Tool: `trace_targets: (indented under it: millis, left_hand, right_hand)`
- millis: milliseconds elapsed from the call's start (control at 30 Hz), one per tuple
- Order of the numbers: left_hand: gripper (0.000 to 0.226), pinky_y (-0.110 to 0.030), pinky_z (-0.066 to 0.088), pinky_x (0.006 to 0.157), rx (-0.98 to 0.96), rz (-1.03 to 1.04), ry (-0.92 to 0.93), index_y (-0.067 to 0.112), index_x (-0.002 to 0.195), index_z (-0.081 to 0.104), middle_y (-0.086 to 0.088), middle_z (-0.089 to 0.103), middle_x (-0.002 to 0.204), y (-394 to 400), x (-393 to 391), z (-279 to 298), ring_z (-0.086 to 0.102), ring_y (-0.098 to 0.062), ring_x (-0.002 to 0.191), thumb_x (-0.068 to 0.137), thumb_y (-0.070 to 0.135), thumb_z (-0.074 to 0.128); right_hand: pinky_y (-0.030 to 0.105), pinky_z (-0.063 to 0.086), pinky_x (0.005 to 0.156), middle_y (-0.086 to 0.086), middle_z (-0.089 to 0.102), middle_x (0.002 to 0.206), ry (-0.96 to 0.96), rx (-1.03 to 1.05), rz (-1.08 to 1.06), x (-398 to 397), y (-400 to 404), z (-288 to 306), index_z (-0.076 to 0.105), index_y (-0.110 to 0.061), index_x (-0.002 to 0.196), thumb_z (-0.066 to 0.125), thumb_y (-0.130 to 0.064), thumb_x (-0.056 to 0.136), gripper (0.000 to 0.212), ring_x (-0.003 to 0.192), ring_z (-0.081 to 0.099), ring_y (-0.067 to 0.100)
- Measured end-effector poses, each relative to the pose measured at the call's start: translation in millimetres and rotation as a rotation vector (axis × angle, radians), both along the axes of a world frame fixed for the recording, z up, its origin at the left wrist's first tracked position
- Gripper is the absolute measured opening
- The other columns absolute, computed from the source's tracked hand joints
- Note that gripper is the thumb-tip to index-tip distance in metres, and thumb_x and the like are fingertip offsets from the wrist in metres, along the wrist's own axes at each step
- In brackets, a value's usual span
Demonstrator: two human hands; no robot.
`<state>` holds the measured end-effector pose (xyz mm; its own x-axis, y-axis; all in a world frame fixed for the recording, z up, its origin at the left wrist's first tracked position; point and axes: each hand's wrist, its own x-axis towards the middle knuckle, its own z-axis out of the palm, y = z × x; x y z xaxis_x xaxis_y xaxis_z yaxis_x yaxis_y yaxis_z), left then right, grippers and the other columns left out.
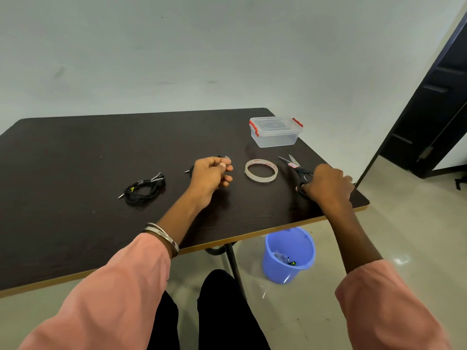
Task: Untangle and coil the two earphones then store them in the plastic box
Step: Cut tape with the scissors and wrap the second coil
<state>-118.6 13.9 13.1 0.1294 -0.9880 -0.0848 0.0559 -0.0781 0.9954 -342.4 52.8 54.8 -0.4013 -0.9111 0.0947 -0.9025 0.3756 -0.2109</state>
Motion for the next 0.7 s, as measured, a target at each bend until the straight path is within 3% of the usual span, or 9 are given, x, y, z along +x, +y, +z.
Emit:
trace_targets:
  millis: [133,233,333,500,533,600,700]
  left_hand:
    - [0.020,-0.019,0.051,0.054,0.024,-0.012,0.087,0.008,0.102,0.067,-0.009,0.067,0.097,5.5,0.9,2.5,0.060,-0.012,0.063,0.098,0.004,0.048]
    - [0.020,-0.019,0.052,0.054,0.031,-0.014,0.101,0.008,0.106,0.067,-0.010,0.068,0.101,9.0,0.3,2.8,0.061,-0.011,0.064,0.097,0.005,0.049]
    - [0.021,-0.019,0.053,0.056,0.033,-0.023,0.110,0.008,0.108,0.067,-0.010,0.068,0.103,10.8,0.2,1.3,0.061,-0.011,0.065,0.097,0.005,0.049]
    - [0.023,-0.020,0.053,0.057,0.023,-0.047,0.114,0.009,0.113,0.066,-0.010,0.067,0.106,13.7,1.5,-0.2,0.061,-0.011,0.065,0.097,0.005,0.050]
    - [0.023,-0.020,0.053,0.057,0.019,-0.058,0.112,0.009,0.114,0.065,-0.010,0.068,0.107,14.4,1.5,-0.1,0.061,-0.011,0.066,0.097,0.006,0.050]
    - [0.023,-0.021,0.051,0.056,0.003,-0.073,0.102,0.011,0.112,0.066,-0.008,0.068,0.106,16.2,2.2,0.8,0.061,-0.011,0.066,0.097,0.006,0.050]
    - [0.023,-0.023,0.049,0.056,-0.060,-0.096,0.057,0.013,0.110,0.067,-0.007,0.068,0.106,19.1,7.0,0.5,0.061,-0.012,0.068,0.097,0.005,0.050]
  right_hand:
    - [0.042,0.042,0.087,0.021,0.057,0.118,-0.133,0.029,-0.038,-2.1,-5.0,-14.0,0.055,-0.006,0.105,0.072,-0.029,0.082,0.037,0.112,0.050,0.042]
    - [0.041,0.044,0.085,0.022,0.057,0.116,-0.172,0.037,0.011,-1.7,-9.1,-12.9,0.054,-0.003,0.110,0.075,-0.030,0.081,0.044,0.109,0.053,0.040]
    - [0.040,0.046,0.082,0.021,0.057,0.114,-0.146,0.036,0.033,-1.1,-10.0,-16.2,0.052,-0.002,0.114,0.074,-0.029,0.082,0.047,0.105,0.055,0.039]
    - [0.043,0.046,0.087,0.017,0.065,0.106,-0.030,-0.145,0.094,9.2,-9.3,-19.5,0.062,-0.004,0.106,0.063,-0.025,0.091,0.026,0.104,0.057,0.034]
    - [0.042,0.047,0.088,0.014,0.068,0.102,-0.104,-0.194,0.159,14.6,-10.1,-18.7,0.066,-0.006,0.103,0.064,-0.027,0.091,0.025,0.102,0.059,0.031]
    - [0.036,0.050,0.086,0.007,0.072,0.091,-0.459,-0.288,0.311,33.4,-8.0,-15.6,0.073,-0.009,0.095,0.068,-0.030,0.087,0.022,0.091,0.064,0.020]
    - [0.029,0.053,0.073,0.011,0.072,0.088,-1.035,-0.183,0.398,69.1,-3.3,-13.5,0.074,-0.003,0.091,0.071,-0.029,0.084,0.027,0.080,0.065,0.013]
